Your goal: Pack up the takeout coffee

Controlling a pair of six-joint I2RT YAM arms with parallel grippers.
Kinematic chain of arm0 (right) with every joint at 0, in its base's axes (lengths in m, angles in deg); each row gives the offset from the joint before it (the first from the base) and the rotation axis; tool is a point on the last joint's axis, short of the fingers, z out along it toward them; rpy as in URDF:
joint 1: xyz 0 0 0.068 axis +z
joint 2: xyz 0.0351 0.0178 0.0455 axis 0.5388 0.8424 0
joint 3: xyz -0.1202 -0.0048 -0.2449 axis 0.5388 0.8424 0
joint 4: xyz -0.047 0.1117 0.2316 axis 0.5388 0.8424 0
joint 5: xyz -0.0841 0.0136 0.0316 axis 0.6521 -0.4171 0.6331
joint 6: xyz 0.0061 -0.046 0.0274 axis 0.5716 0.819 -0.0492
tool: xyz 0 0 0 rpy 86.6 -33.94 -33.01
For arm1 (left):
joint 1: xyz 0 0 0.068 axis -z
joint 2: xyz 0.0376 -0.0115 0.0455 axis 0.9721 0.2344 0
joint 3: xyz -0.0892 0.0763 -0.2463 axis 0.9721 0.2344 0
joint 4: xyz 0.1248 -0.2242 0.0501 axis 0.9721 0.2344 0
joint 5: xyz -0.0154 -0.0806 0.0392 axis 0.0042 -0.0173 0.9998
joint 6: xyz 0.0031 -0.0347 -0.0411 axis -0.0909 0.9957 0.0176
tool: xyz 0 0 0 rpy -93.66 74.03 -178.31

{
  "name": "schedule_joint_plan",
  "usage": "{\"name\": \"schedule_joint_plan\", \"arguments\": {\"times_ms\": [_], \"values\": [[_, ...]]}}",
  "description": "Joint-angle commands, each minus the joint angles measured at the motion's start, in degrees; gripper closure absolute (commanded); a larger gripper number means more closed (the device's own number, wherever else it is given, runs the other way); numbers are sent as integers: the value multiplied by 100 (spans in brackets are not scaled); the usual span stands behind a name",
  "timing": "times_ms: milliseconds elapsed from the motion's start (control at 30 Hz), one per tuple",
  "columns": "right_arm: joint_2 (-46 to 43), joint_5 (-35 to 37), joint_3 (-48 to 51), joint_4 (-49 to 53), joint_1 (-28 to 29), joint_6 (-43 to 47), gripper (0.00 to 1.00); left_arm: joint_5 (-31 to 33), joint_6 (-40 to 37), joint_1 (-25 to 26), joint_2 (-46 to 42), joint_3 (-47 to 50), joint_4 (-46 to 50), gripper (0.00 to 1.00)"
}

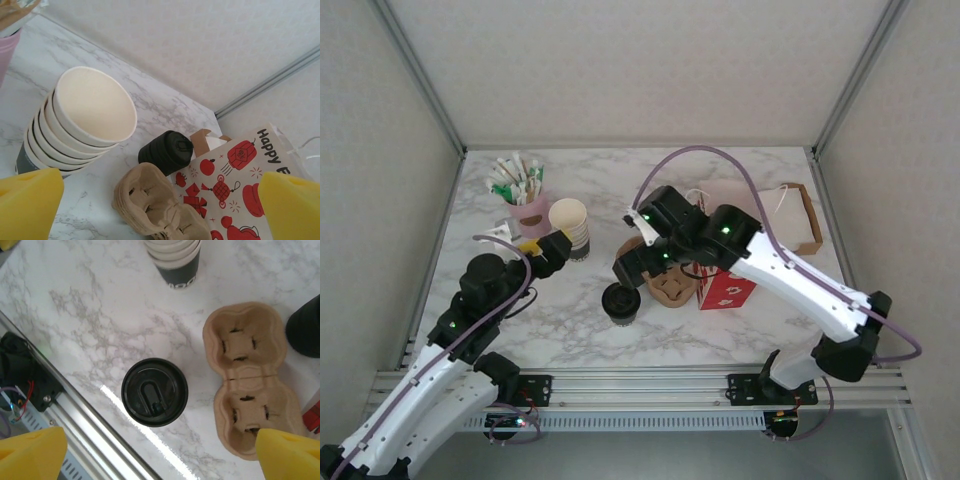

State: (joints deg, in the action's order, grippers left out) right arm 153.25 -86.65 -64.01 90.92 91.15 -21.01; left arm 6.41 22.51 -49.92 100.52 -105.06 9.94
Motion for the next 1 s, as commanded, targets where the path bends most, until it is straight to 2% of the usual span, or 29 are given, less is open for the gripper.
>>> {"name": "schedule_joint_plan", "arguments": {"times_ms": [0, 500, 967], "values": [[569, -184, -274, 354, 44, 133, 6, 193, 107, -42, -124, 155, -141, 0], [2045, 494, -650, 919, 643, 596, 11, 481, -187, -49, -352, 133, 163, 0], [2392, 361, -690, 941, 781, 640, 12, 580, -332, -43, -637, 125, 250, 0]]}}
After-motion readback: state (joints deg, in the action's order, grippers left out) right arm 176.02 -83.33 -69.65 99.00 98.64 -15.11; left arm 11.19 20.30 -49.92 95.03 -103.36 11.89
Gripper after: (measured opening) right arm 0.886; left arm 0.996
